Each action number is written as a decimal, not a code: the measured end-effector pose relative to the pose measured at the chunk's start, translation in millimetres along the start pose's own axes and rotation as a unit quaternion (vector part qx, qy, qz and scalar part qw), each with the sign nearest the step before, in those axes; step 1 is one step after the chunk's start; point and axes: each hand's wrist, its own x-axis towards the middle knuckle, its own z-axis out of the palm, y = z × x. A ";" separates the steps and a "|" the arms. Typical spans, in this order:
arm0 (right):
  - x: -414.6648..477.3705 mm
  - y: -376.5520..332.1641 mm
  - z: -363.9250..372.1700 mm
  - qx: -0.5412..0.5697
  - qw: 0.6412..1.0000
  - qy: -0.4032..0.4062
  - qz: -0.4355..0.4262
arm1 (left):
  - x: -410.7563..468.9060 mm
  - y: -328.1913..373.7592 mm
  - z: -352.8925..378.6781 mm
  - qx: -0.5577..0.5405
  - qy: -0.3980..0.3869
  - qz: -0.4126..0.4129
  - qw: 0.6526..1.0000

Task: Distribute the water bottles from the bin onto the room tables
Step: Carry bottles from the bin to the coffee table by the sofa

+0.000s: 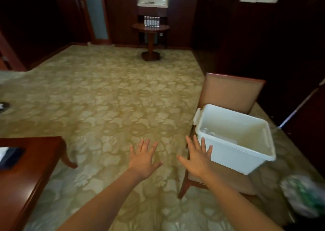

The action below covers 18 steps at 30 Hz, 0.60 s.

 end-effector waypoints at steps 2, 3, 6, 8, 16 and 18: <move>-3.4 30.9 -13.5 0.012 1.000 0.011 0.022 | 14.7 30.2 0.2 0.006 0.004 0.033 0.999; -4.5 44.9 -19.2 0.019 0.999 0.013 0.034 | 22.4 43.5 0.3 0.009 0.005 0.050 0.999; -4.2 81.5 -31.6 0.034 0.996 0.027 0.073 | 47.3 80.9 -1.0 0.019 0.001 0.092 0.996; 0.9 102.4 -36.5 0.037 0.994 0.041 0.099 | 65.6 103.6 -2.5 0.027 -0.005 0.119 0.993; 56.7 170.8 -49.6 0.046 0.982 0.066 0.172 | 170.8 164.2 2.8 0.028 -0.019 0.209 0.977; 77.6 184.0 -52.1 0.054 0.979 0.072 0.185 | 203.4 174.4 4.1 0.021 -0.025 0.223 0.974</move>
